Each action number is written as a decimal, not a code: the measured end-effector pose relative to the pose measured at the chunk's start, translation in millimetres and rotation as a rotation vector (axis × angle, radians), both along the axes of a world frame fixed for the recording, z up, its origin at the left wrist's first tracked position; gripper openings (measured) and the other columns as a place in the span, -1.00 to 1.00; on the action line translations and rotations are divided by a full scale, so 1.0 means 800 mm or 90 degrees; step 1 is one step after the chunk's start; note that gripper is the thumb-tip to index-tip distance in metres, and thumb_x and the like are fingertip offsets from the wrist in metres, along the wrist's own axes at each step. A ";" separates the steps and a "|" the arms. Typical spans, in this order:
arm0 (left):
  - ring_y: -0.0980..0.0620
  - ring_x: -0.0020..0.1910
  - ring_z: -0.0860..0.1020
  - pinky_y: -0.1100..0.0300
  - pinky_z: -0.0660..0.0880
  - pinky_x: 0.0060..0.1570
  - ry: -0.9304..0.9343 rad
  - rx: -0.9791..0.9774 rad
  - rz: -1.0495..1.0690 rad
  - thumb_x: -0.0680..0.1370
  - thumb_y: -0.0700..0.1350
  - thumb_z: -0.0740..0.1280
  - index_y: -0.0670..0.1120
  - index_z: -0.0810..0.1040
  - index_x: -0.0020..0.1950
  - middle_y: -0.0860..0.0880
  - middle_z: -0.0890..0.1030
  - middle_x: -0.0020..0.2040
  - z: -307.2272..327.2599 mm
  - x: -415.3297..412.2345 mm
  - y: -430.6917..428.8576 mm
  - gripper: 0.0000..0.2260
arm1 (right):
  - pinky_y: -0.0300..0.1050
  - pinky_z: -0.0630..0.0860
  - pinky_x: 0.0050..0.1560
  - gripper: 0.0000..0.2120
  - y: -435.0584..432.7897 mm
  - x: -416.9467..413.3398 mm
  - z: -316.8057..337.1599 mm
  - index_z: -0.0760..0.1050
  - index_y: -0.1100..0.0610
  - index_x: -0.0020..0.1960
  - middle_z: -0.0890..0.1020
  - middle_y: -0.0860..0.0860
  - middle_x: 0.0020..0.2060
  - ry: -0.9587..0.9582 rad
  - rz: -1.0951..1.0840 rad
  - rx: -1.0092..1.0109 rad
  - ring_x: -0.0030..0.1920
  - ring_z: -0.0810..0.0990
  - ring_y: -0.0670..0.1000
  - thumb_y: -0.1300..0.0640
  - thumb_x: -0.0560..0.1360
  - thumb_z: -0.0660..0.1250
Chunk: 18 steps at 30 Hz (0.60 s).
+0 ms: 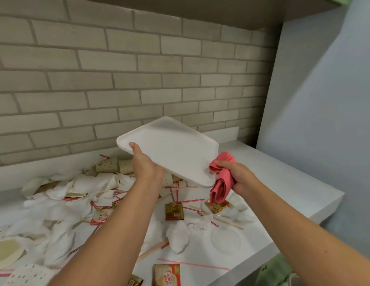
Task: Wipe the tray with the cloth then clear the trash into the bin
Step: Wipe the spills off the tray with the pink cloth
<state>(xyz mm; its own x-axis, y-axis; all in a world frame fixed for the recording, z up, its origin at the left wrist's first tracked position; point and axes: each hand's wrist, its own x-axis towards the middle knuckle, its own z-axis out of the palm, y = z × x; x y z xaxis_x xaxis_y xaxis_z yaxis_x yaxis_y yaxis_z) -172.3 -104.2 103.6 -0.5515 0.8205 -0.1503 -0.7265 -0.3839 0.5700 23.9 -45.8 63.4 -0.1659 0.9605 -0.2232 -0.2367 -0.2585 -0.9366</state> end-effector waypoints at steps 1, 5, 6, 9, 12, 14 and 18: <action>0.04 -0.13 0.60 0.12 0.56 -0.07 -0.012 -0.001 0.004 0.59 0.16 0.13 -0.02 0.46 0.07 0.03 0.62 -0.10 0.001 0.007 0.010 -0.72 | -0.22 0.53 -0.50 -0.89 0.008 0.002 -0.005 0.50 0.24 -0.07 0.61 0.14 -0.26 0.016 -0.011 0.007 -0.48 0.57 -0.02 0.30 0.43 0.39; 0.05 -0.12 0.58 0.12 0.53 0.00 -0.046 -0.005 0.010 0.60 0.16 0.13 -0.03 0.44 0.16 0.03 0.60 -0.09 -0.003 0.036 0.058 -0.68 | -0.05 0.65 -0.23 -0.65 0.054 0.020 -0.017 0.50 0.25 0.14 0.65 0.19 -0.07 0.036 -0.011 0.019 -0.23 0.66 0.09 0.29 0.38 0.46; 0.05 -0.11 0.58 0.11 0.53 0.04 -0.048 0.002 0.005 0.60 0.16 0.12 -0.03 0.45 0.19 0.03 0.60 -0.07 -0.005 0.043 0.071 -0.67 | 0.00 0.65 -0.19 -0.55 0.067 0.025 -0.018 0.46 0.25 0.20 0.64 0.21 0.01 0.029 -0.017 0.019 -0.14 0.66 0.14 0.31 0.34 0.49; 0.03 -0.06 0.59 0.04 0.50 0.18 -0.054 0.027 -0.032 0.60 0.11 0.15 -0.06 0.44 0.29 0.00 0.61 -0.02 -0.015 0.058 0.112 -0.65 | 0.07 0.64 -0.11 -0.30 0.106 0.047 -0.018 0.37 0.27 0.29 0.56 0.29 0.16 0.003 -0.037 0.045 0.03 0.62 0.24 0.42 0.18 0.46; -0.04 0.02 0.58 -0.07 0.50 0.15 -0.014 0.051 -0.106 0.61 0.00 0.20 -0.09 0.41 0.31 -0.07 0.60 0.05 -0.025 0.068 0.151 -0.69 | 0.09 0.59 -0.04 -0.40 0.148 0.082 -0.013 0.37 0.34 0.27 0.56 0.31 0.12 0.010 -0.071 0.091 -0.01 0.60 0.23 0.53 0.24 0.32; -0.10 0.08 0.57 -0.15 0.51 0.11 0.031 0.043 -0.160 0.60 0.02 0.21 -0.11 0.42 0.29 -0.12 0.58 0.12 -0.033 0.073 0.172 -0.68 | 0.04 0.61 -0.11 -0.49 0.175 0.110 -0.006 0.41 0.36 0.20 0.58 0.31 0.02 0.003 -0.082 0.116 -0.12 0.61 0.19 0.54 0.26 0.29; -0.20 0.03 0.58 -0.10 0.56 -0.02 0.117 -0.032 -0.246 0.58 0.15 0.15 -0.11 0.46 0.17 -0.15 0.59 0.02 -0.043 0.083 0.206 -0.63 | -0.10 0.61 -0.35 -0.74 0.222 0.170 0.004 0.51 0.23 -0.11 0.63 0.13 -0.34 -0.043 -0.090 0.125 -0.42 0.63 0.01 0.54 0.38 0.23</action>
